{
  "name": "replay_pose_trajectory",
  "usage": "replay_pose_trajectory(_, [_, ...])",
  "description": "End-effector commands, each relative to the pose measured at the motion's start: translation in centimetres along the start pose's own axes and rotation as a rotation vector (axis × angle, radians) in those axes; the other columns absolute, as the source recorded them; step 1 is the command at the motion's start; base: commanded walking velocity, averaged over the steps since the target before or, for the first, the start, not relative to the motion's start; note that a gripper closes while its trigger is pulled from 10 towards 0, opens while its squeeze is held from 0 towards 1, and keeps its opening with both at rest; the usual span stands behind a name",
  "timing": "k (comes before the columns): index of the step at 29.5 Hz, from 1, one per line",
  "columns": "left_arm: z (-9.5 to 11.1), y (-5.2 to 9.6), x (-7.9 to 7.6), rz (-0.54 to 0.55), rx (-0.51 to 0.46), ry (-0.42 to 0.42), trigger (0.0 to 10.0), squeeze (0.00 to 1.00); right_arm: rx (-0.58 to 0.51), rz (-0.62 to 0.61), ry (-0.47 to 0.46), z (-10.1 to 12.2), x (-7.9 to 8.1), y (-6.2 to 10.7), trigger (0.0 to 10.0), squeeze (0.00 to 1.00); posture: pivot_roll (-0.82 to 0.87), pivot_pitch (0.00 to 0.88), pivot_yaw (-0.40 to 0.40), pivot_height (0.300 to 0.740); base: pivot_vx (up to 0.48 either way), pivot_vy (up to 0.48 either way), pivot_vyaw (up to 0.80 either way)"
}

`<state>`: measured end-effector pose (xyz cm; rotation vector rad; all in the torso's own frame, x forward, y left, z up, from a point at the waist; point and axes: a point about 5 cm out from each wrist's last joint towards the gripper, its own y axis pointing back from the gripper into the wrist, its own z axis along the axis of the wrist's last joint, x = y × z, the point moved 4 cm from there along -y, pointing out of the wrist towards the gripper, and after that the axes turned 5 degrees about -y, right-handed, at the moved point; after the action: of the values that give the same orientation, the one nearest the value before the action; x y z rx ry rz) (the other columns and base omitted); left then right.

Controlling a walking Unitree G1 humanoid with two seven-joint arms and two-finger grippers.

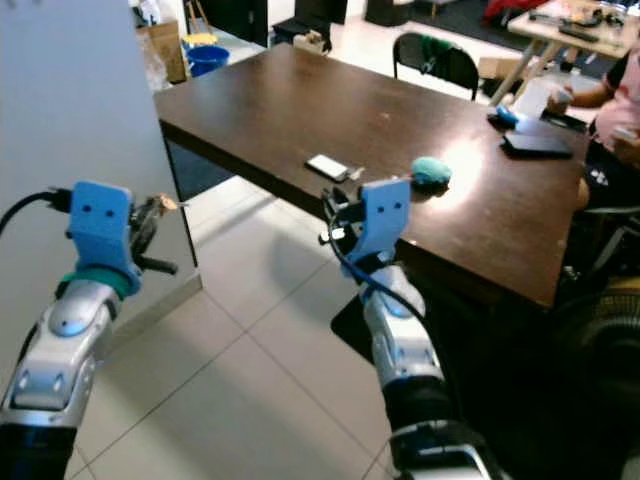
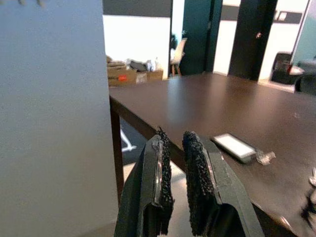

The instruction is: Hang keys on a hook

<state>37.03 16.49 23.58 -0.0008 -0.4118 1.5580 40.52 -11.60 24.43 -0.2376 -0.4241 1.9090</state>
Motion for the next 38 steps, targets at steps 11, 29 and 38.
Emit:
replay_pose_trajectory(11, [-0.2, 0.16, -0.04, -0.006, 0.004, 0.003, 10.0, 0.0, 0.016, -0.008, -0.013, -0.43, -0.16, 0.23, 10.0, 0.0, 0.1, 0.078, 0.036, 0.74, 0.0, 0.0, -0.76])
replay_pose_trajectory(29, [0.21, 0.2, -0.02, -0.011, -0.026, -0.018, 10.0, 0.0, 0.013, -0.01, -0.004, -0.42, -0.13, 0.24, 10.0, 0.0, 0.1, 0.083, 0.038, 0.74, 0.201, 0.0, -0.35])
replay_pose_trajectory(38, [0.16, 0.16, -0.01, -0.009, -0.024, -0.022, 10.0, 0.0, 0.014, -0.01, -0.004, -0.45, -0.13, 0.22, 10.0, 0.0, 0.1, 0.086, 0.039, 0.74, 0.48, 0.0, 0.0])
